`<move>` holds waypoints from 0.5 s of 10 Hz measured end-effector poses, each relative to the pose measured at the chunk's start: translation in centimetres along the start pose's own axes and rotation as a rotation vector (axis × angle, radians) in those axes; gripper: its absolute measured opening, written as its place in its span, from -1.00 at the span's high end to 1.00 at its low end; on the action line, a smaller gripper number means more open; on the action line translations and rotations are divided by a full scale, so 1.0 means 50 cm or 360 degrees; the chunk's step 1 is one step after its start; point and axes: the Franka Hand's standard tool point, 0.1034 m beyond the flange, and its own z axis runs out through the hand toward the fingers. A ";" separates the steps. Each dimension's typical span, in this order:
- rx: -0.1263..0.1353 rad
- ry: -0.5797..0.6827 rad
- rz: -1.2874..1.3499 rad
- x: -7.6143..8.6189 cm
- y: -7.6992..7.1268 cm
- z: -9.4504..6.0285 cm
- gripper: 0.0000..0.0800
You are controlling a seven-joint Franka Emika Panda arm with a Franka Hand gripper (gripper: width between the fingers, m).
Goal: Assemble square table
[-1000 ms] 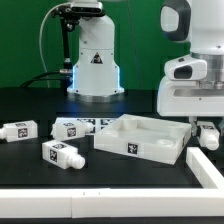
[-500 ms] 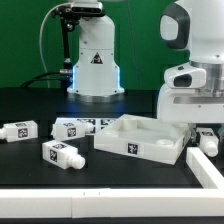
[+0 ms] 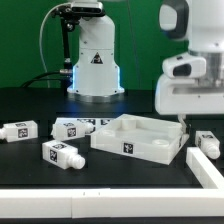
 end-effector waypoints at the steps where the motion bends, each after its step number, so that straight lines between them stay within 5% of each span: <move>1: 0.0008 0.0013 -0.0045 0.004 0.024 -0.024 -0.62; 3: 0.0004 0.0022 -0.0126 0.001 0.089 -0.035 -0.62; 5: 0.0005 0.0019 -0.0121 -0.001 0.078 -0.032 -0.62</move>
Offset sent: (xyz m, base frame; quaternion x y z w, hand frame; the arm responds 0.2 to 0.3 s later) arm 0.0000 0.0000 0.0000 0.0000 0.0000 0.0000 1.0000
